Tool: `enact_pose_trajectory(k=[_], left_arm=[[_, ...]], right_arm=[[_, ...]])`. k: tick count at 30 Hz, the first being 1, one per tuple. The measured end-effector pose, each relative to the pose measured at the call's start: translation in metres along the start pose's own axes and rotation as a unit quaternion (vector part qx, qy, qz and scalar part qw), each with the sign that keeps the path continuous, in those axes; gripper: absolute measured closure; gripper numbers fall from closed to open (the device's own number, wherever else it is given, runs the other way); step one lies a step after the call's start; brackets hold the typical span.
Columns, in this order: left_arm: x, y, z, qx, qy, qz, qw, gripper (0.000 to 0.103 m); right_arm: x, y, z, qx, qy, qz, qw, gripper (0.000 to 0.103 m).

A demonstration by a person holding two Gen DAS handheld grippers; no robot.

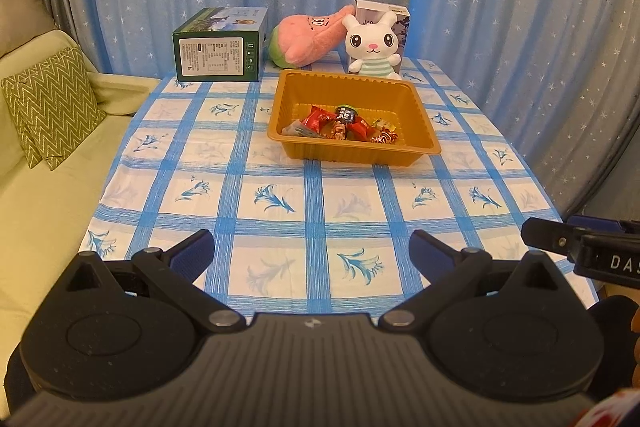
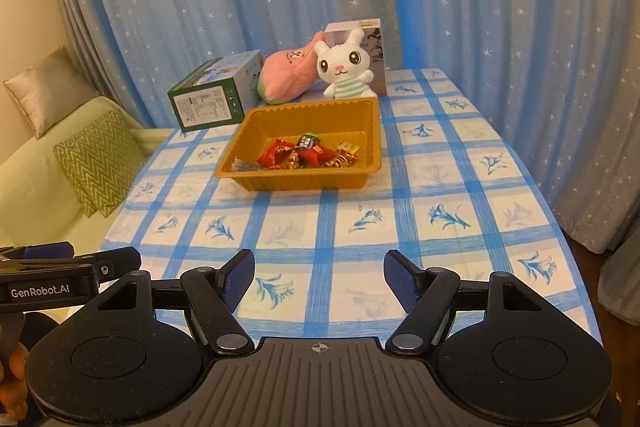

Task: Organize snacks

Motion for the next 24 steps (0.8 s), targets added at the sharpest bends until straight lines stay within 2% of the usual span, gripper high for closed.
enact_pose_trajectory(k=[24], left_arm=[[0.0018,0.0000,-0.0008,0.000,-0.001,0.001,1.0000,0.000]], right_arm=[[0.0000,0.0002,-0.0017,0.000,0.001,0.001,1.000,0.032]])
Point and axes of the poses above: each gripper's, at about its wrist camera, not at the fingertips, and z roughly against the way its jaws point, y to its left, x to its top, the point moved 1 cm from there along -z, roughly the way its jaws point, and after that the axes turned 7 degrees about y, right-handed, at the moved point
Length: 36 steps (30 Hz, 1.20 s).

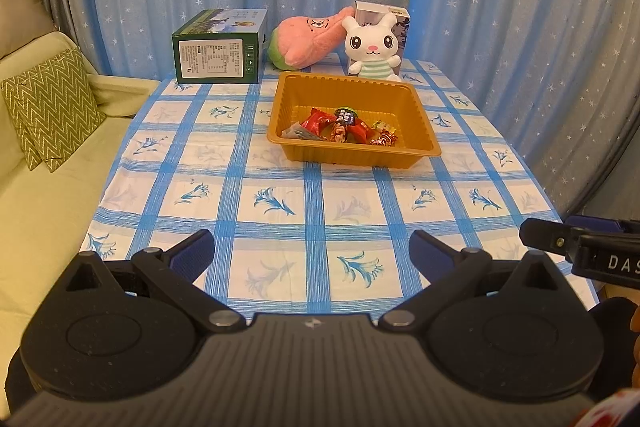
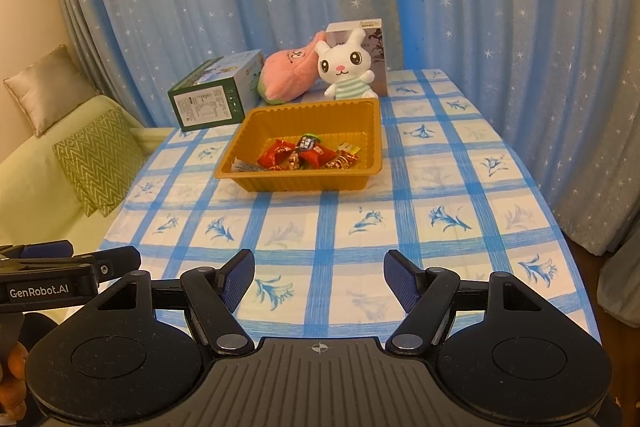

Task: Organize snacks

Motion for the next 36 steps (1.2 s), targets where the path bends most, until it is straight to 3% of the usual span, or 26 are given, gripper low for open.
enact_pose_trajectory(k=[36], left_arm=[[0.0015,0.0000,-0.0023,0.000,0.001,0.000,1.0000,0.000]], right_arm=[[0.0001,-0.0011,-0.0007,0.000,0.001,-0.001,1.000,0.032]])
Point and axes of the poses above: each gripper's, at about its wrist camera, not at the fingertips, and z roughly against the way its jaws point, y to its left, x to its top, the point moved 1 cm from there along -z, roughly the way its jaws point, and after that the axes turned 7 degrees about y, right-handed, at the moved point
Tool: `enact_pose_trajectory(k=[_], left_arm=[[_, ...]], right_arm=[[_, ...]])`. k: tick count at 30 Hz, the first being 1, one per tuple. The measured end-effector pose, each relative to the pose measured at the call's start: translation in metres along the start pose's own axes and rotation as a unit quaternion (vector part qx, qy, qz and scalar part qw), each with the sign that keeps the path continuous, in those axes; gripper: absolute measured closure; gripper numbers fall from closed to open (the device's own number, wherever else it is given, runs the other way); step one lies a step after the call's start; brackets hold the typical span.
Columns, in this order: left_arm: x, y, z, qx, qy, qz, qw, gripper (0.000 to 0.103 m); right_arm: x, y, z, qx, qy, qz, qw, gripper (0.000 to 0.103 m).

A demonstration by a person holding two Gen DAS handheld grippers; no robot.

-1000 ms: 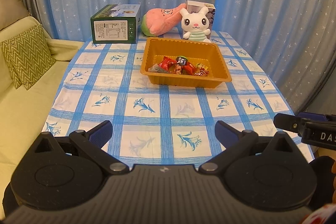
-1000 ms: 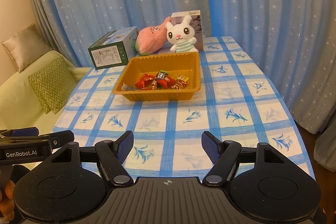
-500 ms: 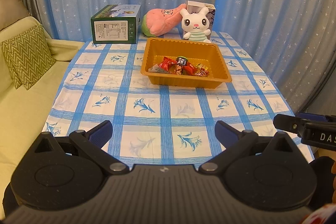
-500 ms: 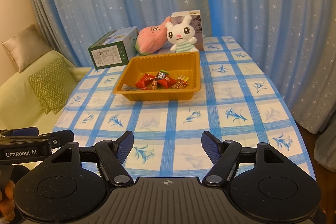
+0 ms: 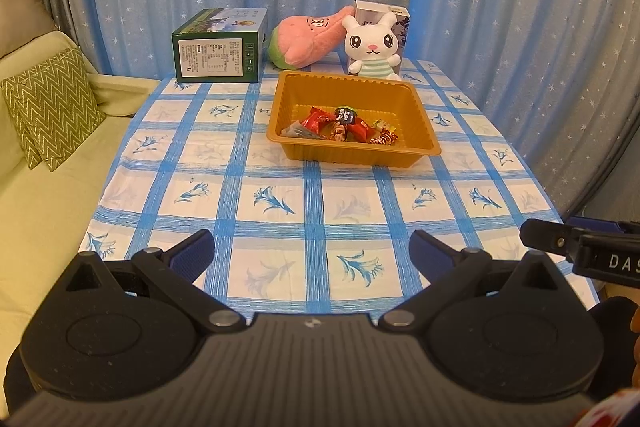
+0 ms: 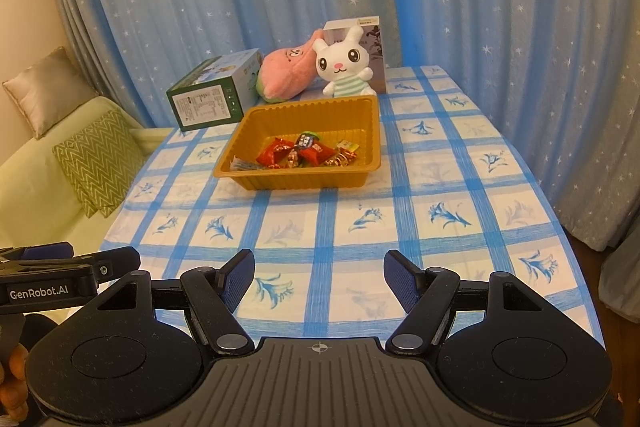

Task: Organize snacks

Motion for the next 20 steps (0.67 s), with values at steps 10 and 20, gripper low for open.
enact_pose_trajectory(k=[10,20], left_arm=[[-0.0003,0.0001,-0.0003,-0.001,0.000,0.000,1.0000,0.000],[-0.0041,-0.0019,0.0004,-0.010,-0.011,0.003,0.9999,0.000]], right_arm=[[-0.0018,-0.0001,-0.0006,-0.001,0.000,-0.001,1.000,0.032],[-0.0015,-0.0005,-0.0005,-0.001,0.000,-0.002,1.000,0.032]])
Point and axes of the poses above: each gripper's, at about its wrist camera, not at the fingertips, and z roughly against the way its jaws point, y to its left, x to its top, the point moved 1 cm from there along -z, roughly the way its jaws point, and after that the axes turned 7 degrees about y, right-handed, at the moved point
